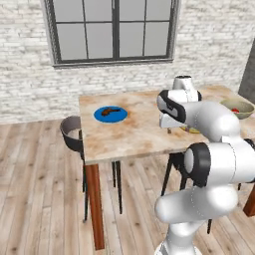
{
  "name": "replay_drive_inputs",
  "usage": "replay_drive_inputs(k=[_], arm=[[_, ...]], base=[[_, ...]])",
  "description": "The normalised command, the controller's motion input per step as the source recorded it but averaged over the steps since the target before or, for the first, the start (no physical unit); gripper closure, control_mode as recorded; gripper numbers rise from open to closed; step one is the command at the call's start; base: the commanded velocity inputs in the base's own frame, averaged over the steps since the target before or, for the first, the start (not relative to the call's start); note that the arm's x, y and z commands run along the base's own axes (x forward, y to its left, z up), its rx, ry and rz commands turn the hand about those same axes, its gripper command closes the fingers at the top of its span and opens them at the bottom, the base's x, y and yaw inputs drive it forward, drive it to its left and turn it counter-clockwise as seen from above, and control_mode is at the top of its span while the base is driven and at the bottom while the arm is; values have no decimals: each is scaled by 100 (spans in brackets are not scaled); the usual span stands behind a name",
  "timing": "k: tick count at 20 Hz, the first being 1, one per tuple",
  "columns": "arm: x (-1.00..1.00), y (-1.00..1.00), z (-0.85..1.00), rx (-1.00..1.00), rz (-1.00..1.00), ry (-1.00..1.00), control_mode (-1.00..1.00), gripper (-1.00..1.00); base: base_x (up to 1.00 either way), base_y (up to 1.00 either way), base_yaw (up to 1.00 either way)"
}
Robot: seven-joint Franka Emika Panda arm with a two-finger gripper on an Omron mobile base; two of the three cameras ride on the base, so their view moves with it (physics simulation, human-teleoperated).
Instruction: Pick the chicken drumstick and tomato from their plates and place them in the bowl. Then put the bowl in the fridge.
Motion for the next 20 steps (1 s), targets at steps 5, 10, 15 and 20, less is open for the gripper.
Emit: replay_drive_inputs(k=[5,10,15,20], arm=[[0,0,0,0,0,0,100,-100],[0,0,0,0,0,0,100,-100],[0,0,0,0,0,0,100,-100],[0,0,0,0,0,0,100,-100]], base=[[-14,78,-17],[-7,76,-20],[4,74,-24],[15,69,-28]])
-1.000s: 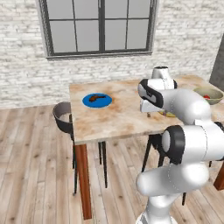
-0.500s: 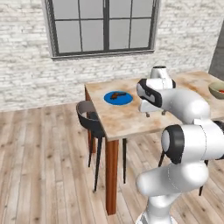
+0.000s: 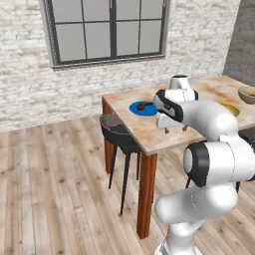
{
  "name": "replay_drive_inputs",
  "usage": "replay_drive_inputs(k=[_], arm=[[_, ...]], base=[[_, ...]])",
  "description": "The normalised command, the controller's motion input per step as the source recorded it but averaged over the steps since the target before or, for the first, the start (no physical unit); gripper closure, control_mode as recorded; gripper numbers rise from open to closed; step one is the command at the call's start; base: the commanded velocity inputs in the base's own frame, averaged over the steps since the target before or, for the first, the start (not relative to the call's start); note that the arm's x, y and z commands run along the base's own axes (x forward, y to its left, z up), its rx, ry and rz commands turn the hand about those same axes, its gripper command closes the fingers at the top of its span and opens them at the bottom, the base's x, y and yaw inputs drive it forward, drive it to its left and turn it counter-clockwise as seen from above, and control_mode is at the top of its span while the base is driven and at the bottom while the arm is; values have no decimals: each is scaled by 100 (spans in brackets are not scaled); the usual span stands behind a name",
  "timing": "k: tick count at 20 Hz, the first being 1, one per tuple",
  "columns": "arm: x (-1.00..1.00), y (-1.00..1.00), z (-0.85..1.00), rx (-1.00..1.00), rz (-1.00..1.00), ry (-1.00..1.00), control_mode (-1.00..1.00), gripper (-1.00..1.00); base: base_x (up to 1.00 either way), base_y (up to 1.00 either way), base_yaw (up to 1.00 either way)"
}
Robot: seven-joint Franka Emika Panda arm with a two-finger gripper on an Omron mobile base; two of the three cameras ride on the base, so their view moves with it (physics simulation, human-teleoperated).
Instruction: Pick the chicken drumstick and tomato from their plates and place them in the bowl. Then put the bowl in the fridge.
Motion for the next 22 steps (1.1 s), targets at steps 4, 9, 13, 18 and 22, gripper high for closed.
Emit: replay_drive_inputs(k=[4,9,13,18,22], arm=[[0,0,0,0,0,0,100,-100],[0,0,0,0,0,0,100,-100],[0,0,0,0,0,0,100,-100],[0,0,0,0,0,0,100,-100],[0,0,0,0,0,0,100,-100]], base=[[21,64,-33],[24,67,-29],[33,78,-14],[37,79,-12],[42,68,-21]])
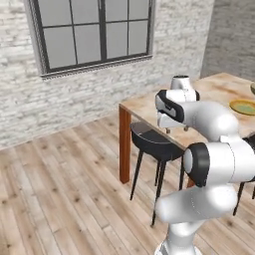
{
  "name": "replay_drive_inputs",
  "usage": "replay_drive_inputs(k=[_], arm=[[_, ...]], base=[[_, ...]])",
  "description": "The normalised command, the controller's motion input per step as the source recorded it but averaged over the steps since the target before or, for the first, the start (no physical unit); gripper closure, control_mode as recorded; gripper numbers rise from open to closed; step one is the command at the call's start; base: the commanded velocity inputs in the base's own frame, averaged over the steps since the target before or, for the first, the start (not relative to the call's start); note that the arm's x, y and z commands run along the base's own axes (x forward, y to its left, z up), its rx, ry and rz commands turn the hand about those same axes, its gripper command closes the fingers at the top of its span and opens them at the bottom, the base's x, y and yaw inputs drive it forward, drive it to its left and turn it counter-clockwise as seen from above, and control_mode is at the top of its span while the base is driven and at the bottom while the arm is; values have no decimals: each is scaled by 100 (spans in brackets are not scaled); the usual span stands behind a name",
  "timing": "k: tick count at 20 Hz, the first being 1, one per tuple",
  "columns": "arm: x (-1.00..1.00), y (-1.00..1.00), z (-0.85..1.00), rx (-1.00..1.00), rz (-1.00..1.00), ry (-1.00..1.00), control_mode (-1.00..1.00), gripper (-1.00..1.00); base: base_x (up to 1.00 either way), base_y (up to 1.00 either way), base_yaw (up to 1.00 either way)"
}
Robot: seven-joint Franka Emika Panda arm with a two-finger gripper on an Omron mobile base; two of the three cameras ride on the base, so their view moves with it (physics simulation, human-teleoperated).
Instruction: Pick the chicken drumstick and tomato from their plates and place them in the bowl. Then put the bowl in the fridge.
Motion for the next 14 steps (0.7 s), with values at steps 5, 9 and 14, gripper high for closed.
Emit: replay_drive_inputs(k=[5,9,14], arm=[[0,0,0,0,0,0,100,-100],[0,0,0,0,0,0,100,-100],[0,0,0,0,0,0,100,-100]], base=[[51,53,-33],[58,43,-42],[60,38,-48]])
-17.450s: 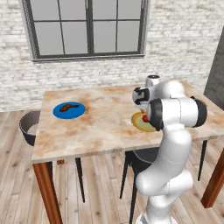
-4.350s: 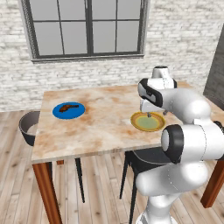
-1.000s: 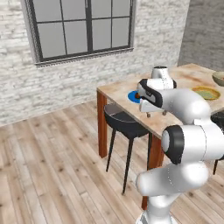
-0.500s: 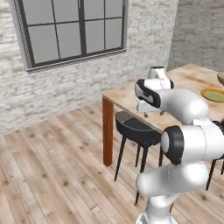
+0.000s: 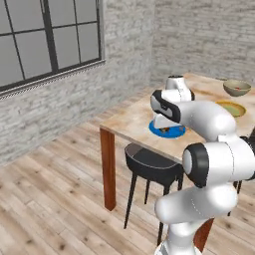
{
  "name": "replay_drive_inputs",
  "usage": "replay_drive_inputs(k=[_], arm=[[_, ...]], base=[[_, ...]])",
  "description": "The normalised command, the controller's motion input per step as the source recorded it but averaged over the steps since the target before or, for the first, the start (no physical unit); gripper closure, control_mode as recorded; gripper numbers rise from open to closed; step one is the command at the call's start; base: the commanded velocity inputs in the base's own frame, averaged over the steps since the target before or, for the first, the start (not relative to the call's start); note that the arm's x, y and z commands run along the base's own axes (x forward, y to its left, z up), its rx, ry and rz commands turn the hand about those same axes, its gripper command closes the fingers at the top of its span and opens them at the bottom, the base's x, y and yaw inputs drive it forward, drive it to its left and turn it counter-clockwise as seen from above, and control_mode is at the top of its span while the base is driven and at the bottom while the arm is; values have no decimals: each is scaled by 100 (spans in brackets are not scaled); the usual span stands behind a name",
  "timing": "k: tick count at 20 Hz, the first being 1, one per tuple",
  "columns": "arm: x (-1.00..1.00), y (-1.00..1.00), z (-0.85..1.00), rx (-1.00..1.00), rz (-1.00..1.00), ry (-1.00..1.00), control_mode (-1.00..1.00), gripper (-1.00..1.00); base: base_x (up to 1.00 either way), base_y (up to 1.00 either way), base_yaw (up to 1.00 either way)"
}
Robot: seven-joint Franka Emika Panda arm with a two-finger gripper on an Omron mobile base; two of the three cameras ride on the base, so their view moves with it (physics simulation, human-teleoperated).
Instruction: Pick the chicken drumstick and tomato from their plates and place them in the bowl. Then put the bowl in the fridge.
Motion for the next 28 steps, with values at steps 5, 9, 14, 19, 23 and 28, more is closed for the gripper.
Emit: replay_drive_inputs(k=[5,9,14,19,23,28], arm=[[0,0,0,0,0,0,100,-100],[0,0,0,0,0,0,100,-100],[0,0,0,0,0,0,100,-100],[0,0,0,0,0,0,100,-100],[0,0,0,0,0,0,100,-100],[0,0,0,0,0,0,100,-100]], base=[[60,35,-47],[56,26,-50],[53,23,-31],[1,0,0],[0,0,0],[0,0,0]])
